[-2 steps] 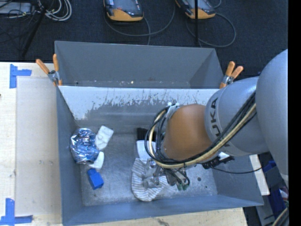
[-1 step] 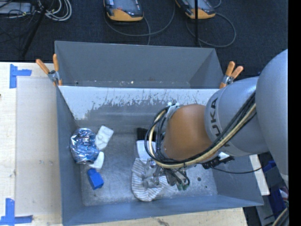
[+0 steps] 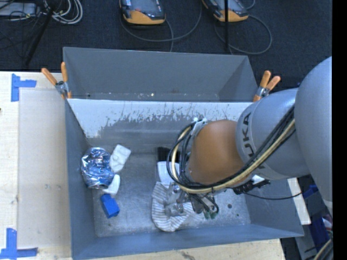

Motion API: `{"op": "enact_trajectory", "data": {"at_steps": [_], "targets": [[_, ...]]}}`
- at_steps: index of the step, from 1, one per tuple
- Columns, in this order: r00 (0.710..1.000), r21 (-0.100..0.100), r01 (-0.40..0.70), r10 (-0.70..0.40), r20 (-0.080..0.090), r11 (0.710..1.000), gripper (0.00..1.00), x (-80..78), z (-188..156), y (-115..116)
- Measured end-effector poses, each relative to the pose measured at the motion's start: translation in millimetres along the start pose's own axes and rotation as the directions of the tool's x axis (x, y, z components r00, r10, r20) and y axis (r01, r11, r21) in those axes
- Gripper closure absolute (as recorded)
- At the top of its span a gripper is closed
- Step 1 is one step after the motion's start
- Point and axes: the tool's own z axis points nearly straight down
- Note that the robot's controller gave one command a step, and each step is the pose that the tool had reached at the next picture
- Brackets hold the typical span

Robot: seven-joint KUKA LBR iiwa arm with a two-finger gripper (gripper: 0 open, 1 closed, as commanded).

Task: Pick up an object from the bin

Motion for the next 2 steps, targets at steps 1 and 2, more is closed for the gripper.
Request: {"op": "enact_trajectory", "data": {"at_steps": [1,2], "targets": [[1.000,0.000,0.000,0.000,0.000,1.000,1.00,0.0,0.0,0.0],[1.000,0.000,-0.001,0.001,0.000,1.000,1.00,0.0,0.0,0.0]]}}
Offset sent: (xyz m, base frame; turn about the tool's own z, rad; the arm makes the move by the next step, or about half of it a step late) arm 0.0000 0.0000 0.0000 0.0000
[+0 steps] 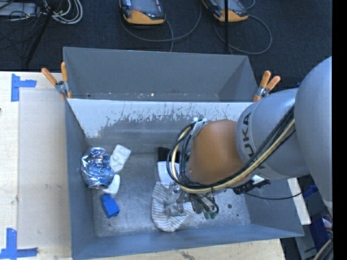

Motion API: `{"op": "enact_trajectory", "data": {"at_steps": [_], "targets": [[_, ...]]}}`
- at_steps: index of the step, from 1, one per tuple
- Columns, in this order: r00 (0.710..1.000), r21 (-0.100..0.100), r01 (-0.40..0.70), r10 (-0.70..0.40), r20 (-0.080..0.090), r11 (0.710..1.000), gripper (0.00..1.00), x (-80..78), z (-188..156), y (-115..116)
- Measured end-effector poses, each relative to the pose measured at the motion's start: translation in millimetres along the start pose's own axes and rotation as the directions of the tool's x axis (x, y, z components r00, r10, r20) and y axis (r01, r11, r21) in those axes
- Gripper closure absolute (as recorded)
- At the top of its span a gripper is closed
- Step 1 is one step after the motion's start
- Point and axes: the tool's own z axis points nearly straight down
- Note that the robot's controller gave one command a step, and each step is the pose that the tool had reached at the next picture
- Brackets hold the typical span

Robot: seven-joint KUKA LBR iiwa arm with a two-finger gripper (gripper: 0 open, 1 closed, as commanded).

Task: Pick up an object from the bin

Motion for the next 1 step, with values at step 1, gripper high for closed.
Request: {"op": "enact_trajectory", "data": {"at_steps": [1], "targets": [[1.000,0.000,0.000,0.000,0.000,1.000,1.00,0.0,0.0,0.0]]}}
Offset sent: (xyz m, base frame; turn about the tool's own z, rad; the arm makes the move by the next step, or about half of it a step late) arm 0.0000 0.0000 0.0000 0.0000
